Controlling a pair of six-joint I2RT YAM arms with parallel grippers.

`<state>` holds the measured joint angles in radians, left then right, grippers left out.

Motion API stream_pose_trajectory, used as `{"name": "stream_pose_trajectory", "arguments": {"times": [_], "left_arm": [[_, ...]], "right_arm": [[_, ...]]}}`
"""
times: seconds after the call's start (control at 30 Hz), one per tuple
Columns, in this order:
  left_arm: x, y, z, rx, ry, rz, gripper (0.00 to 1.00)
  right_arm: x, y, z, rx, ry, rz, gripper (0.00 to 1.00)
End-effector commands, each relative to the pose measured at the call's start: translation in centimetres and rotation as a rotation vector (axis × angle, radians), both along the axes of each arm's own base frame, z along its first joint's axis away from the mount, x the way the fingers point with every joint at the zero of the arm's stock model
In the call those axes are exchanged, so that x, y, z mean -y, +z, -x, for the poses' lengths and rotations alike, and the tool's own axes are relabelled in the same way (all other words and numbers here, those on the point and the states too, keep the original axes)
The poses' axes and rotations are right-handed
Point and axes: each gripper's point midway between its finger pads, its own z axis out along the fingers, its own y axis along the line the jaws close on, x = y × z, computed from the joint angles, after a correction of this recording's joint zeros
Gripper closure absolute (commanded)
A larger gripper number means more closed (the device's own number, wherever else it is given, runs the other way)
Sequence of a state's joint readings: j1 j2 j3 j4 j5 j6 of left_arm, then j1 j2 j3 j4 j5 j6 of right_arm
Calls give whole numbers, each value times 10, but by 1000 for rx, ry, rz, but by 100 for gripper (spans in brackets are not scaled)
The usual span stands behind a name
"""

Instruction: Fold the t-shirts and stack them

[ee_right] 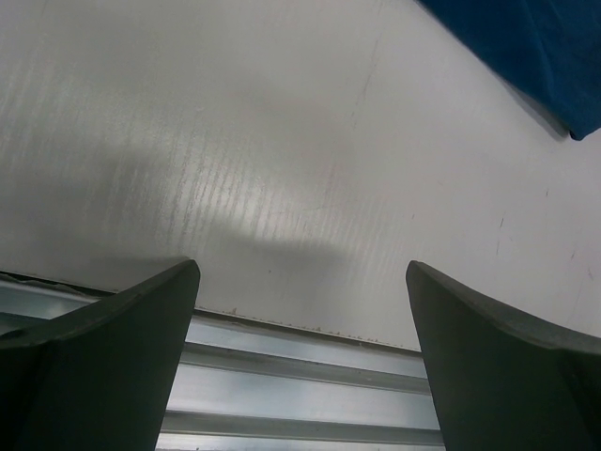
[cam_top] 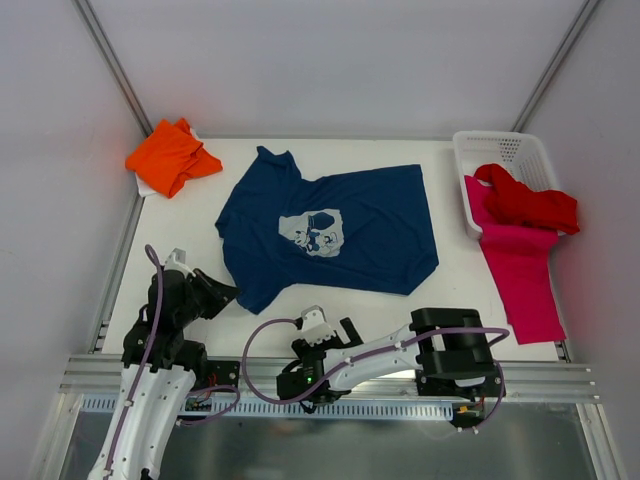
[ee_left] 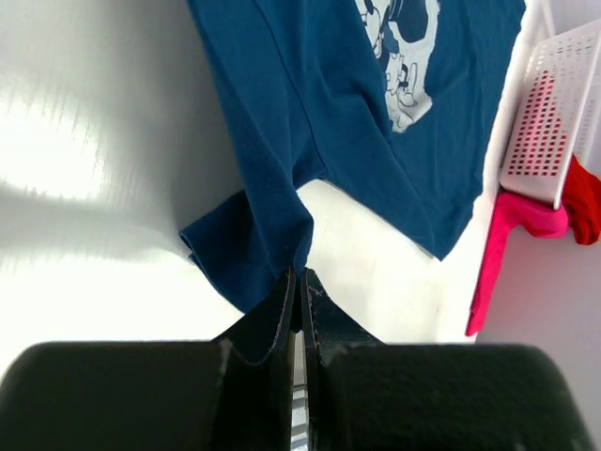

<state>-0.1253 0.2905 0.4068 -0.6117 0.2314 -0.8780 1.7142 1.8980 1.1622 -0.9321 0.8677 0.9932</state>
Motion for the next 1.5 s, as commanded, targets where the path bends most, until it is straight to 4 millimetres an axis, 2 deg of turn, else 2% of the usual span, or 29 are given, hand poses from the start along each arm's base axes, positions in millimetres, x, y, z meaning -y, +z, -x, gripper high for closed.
{"name": "stream_pose_trajectory", "arguments": {"times": [0.0,0.23,0.27,0.33,0.37,0.4,0.43,0.47,0.57,0.6,0.67,0.7,0.73,0.77,0.83,0.87,0.9,0.97,1.03,1.07,1.1,1.13,1.17,1.23,1.47], "left_arm": [[3,0,14,-44,33,62,100],[-19,7,24,-55,167,25,100],[-22,9,23,-46,184,20,95],[-25,9,23,-41,198,16,63],[-25,9,22,-39,204,14,29],[-27,11,21,-38,213,15,13],[-28,12,20,-37,219,12,6],[-28,13,20,-38,221,9,2],[-29,23,18,-12,232,19,1],[-30,29,17,7,241,26,1],[-30,34,12,39,247,30,1],[-31,34,10,45,251,27,1],[-31,33,9,43,250,27,1],[-29,25,7,19,240,22,1],[-22,19,3,10,202,34,1],[-20,5,2,-33,189,24,1],[-19,0,1,-40,179,21,1],[-20,-21,2,-84,181,4,1],[-18,-29,-1,-88,180,8,3],[-19,-40,0,-110,186,2,4],[-20,-45,-1,-118,189,-6,4],[-20,-52,-4,-132,190,-16,5],[-20,-56,-4,-146,184,-22,6],[-16,-63,-7,-167,161,-20,6],[-16,-75,-12,-170,140,-56,12]], "right_arm": [[31,-20,20,-120,-47,93,1],[31,-13,16,-89,-74,72,1],[37,-8,14,-67,-112,61,1],[48,4,6,-9,-162,29,1],[58,19,2,16,-187,7,1],[59,28,-3,51,-214,-56,1],[69,32,-7,70,-218,-66,1],[69,46,-11,75,-217,-138,1],[76,71,-28,105,-201,-229,1],[83,76,-39,103,-190,-191,1],[85,77,-56,43,-245,-281,1],[86,74,-61,4,-241,-312,1],[78,56,-69,-43,-174,-353,1],[79,41,-75,-169,-224,-446,1],[66,54,-91,-215,-190,-710,0],[87,37,-98,-257,-263,-740,1],[93,45,-104,-229,-274,-790,1],[115,42,-111,-201,-329,-767,1],[124,35,-110,-225,-367,-757,0],[127,24,-108,-291,-400,-777,1],[121,22,-111,-315,-398,-822,1],[124,11,-115,-346,-437,-834,1],[116,8,-111,-403,-417,-870,1],[114,-4,-112,-425,-433,-862,1],[112,-17,-122,-442,-465,-821,1]]}}
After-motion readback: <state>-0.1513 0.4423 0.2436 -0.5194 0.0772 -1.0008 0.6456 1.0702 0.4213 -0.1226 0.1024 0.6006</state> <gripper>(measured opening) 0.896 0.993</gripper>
